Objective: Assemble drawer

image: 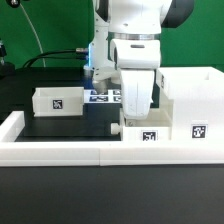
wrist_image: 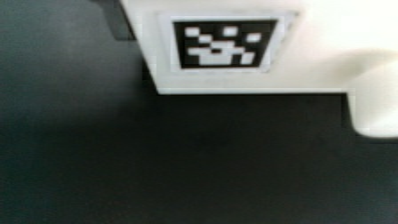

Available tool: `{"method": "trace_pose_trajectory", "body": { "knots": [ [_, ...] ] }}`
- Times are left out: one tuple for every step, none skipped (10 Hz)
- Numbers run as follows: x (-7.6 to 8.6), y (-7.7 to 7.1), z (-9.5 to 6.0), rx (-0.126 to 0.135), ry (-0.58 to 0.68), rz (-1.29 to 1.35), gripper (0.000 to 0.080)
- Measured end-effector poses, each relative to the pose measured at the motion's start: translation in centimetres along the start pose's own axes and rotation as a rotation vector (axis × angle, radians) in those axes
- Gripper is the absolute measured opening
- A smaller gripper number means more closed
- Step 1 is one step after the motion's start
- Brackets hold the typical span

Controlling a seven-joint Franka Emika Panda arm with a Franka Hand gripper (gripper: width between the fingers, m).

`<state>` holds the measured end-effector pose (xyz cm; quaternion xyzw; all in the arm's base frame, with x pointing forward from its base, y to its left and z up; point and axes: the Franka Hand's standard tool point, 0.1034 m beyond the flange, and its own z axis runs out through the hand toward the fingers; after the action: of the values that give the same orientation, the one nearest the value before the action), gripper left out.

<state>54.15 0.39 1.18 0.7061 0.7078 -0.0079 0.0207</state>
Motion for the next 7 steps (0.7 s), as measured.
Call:
{"method": "trace_pose_trajectory", "body": {
  "knots": [
    [0.11, 0.02, 0.0, -0.001, -0.003, -0.003, 0.0042],
    [0.11, 0.02, 0.0, 0.0, -0.003, 0.003, 0.0042],
    [0.09, 0.03, 0.0, 0.0, -0.003, 0.003, 0.0042],
    [0.06, 0.03, 0.0, -0.001, -0.003, 0.004, 0.0042],
    [0.04, 0.03, 0.0, 0.0, -0.003, 0.004, 0.0042],
    [0.0, 0.02, 0.01, 0.0, -0.003, 0.005, 0.0042],
    [-0.01, 0.03, -0.03, -0.001, -0.003, 0.008, 0.0225]
  ]
}}
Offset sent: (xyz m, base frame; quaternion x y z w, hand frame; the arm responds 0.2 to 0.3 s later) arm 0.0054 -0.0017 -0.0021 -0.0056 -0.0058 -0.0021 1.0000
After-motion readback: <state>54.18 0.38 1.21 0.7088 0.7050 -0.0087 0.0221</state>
